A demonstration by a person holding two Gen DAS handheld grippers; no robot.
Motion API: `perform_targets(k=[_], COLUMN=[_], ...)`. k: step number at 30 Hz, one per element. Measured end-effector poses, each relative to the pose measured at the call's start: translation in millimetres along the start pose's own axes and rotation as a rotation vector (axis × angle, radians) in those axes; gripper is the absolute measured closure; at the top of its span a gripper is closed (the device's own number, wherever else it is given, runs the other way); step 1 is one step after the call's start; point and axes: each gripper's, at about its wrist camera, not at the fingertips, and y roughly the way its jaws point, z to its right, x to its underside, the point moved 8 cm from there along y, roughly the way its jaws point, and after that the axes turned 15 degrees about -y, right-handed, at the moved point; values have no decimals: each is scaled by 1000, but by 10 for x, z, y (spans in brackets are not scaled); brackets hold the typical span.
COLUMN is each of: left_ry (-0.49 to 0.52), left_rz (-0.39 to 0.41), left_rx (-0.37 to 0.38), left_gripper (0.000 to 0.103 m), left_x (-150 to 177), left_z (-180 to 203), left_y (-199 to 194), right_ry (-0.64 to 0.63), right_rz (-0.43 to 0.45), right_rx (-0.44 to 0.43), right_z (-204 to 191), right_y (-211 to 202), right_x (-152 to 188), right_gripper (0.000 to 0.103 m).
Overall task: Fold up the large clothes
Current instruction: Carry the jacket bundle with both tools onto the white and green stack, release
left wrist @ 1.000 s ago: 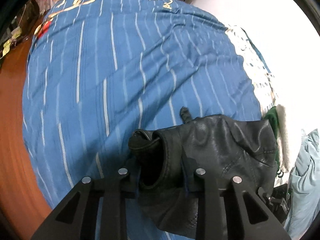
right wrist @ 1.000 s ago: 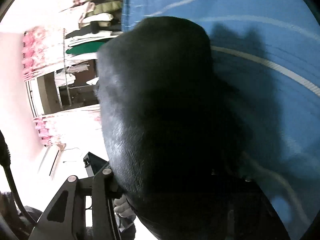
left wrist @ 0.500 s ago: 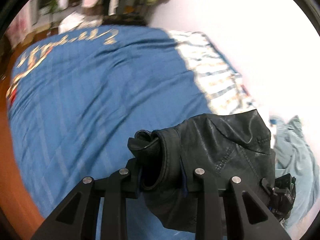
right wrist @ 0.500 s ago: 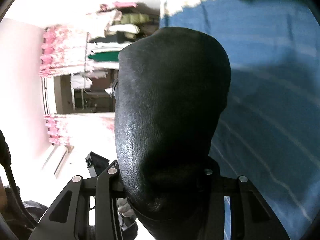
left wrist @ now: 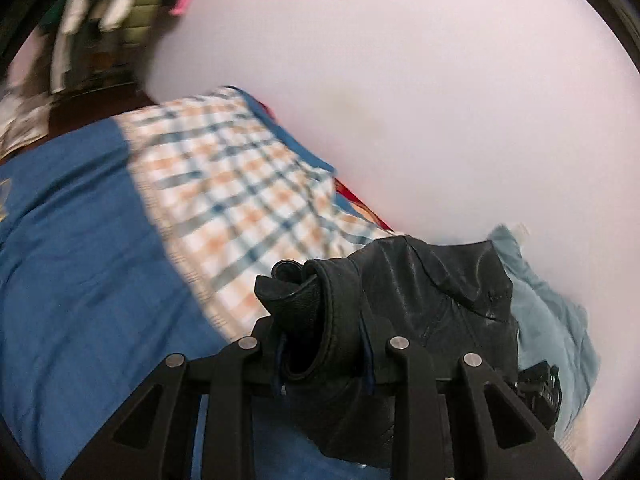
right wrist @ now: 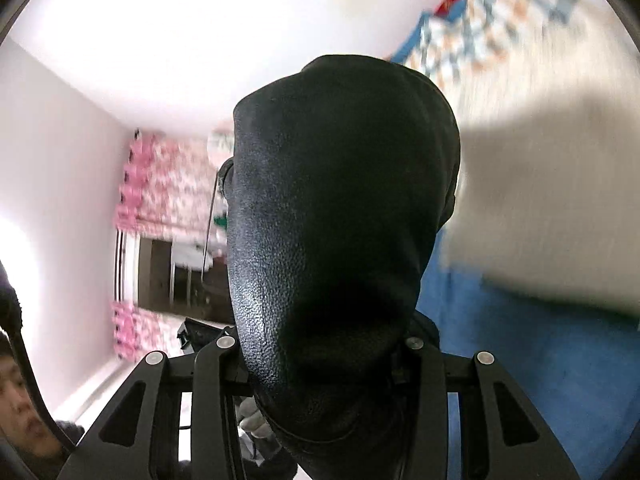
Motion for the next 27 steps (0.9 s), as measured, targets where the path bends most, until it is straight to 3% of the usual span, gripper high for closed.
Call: perform_targets(k=[2, 4, 7, 10, 11, 12, 14, 15, 16, 19, 20, 22, 23, 25, 27], left_ry=[32, 51, 98, 194, 257, 299, 373, 432, 490, 608, 629, 655, 663, 680, 697], left_rz=[-51, -147, -259, -270, -255, -250, -240, -218, -186, -113, -102, -110, -117, -123, -122], left_rx=[-17, -68, -190, -231, -247, -260, -298, -350, -396, -441, -444, -434, -430, -425, -428], left_gripper=[79, 78, 78, 73, 72, 72, 64, 50, 35, 20, 20, 19, 19, 19, 18], left_x=[83, 297, 698, 865, 853, 835, 837, 826, 790, 784, 790, 847, 873, 917, 939], left_z=[50, -70, -389, -371, -311, -250, -184, -152, -132, -9, 22, 98, 127, 176, 214], left_y=[459, 1154, 1864, 2022, 1992, 1975, 1929, 1903, 1898, 1795, 1780, 1763, 1764, 1779, 1813], right_ry=[37, 76, 169, 204, 202, 192, 111, 48, -29, -186, -202, -227, -219, -255, -226], right_rz=[14, -1, -31, -42, -49, -73, -127, -154, -173, -184, -193, -201, -213, -221, -190], right_rx=[53, 104, 231, 273, 291, 349, 527, 651, 817, 1168, 1232, 1273, 1316, 1387, 1403], right_z=[412, 783, 1622, 1991, 1957, 1919, 1728, 1608, 1454, 1026, 909, 799, 773, 859, 910], right_y=[-159, -207, -490, -623, -616, -633, -738, -806, -881, -975, -882, -820, -772, -554, -483], right_x=[-315, -475, -476, -414, -421, -405, -401, -353, -338, -192, -174, -31, 50, 118, 68], right_gripper=[59, 59, 58, 52, 48, 36, 30, 21, 20, 19, 21, 77, 96, 96, 95])
